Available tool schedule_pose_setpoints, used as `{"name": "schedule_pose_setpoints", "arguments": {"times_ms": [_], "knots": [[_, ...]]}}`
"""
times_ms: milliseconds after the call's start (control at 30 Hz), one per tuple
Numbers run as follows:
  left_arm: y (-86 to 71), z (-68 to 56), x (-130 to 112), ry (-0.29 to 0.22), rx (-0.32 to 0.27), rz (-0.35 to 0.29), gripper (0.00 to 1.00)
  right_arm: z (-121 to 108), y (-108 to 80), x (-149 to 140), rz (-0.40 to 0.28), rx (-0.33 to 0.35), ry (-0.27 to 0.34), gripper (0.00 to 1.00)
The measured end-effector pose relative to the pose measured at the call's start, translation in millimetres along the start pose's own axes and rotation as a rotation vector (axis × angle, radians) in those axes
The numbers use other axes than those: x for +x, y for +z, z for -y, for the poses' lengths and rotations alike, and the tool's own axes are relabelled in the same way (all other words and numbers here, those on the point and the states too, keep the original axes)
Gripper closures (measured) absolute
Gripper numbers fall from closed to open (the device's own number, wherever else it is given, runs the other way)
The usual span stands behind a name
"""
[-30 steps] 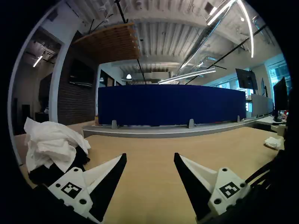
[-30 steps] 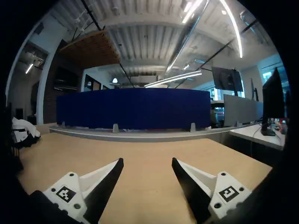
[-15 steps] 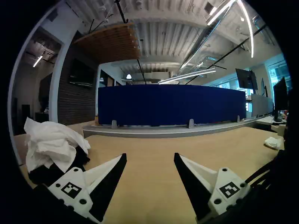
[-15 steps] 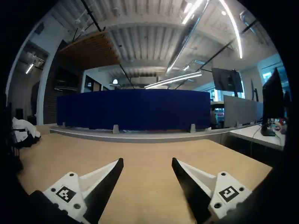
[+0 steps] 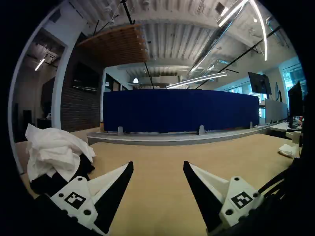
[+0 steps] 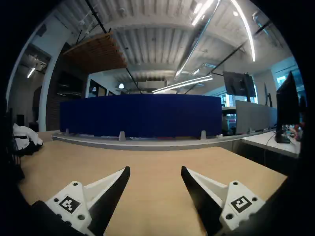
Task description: Fold towel
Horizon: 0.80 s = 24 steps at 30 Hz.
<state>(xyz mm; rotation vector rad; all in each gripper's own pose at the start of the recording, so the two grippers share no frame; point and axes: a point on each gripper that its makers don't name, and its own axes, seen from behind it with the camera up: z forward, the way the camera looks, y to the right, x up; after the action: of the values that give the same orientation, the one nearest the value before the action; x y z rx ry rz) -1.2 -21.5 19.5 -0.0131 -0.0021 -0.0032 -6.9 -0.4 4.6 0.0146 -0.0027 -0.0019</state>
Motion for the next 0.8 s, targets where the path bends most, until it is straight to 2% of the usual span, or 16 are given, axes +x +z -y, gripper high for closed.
{"name": "schedule_pose_setpoints", "arguments": {"times_ms": [800], "knots": [[4.6, 0.0, 0.1, 0.0, 0.0, 0.0, 0.06, 0.4, -3.6, -0.3, 0.0, 0.0, 0.0, 0.0]]}}
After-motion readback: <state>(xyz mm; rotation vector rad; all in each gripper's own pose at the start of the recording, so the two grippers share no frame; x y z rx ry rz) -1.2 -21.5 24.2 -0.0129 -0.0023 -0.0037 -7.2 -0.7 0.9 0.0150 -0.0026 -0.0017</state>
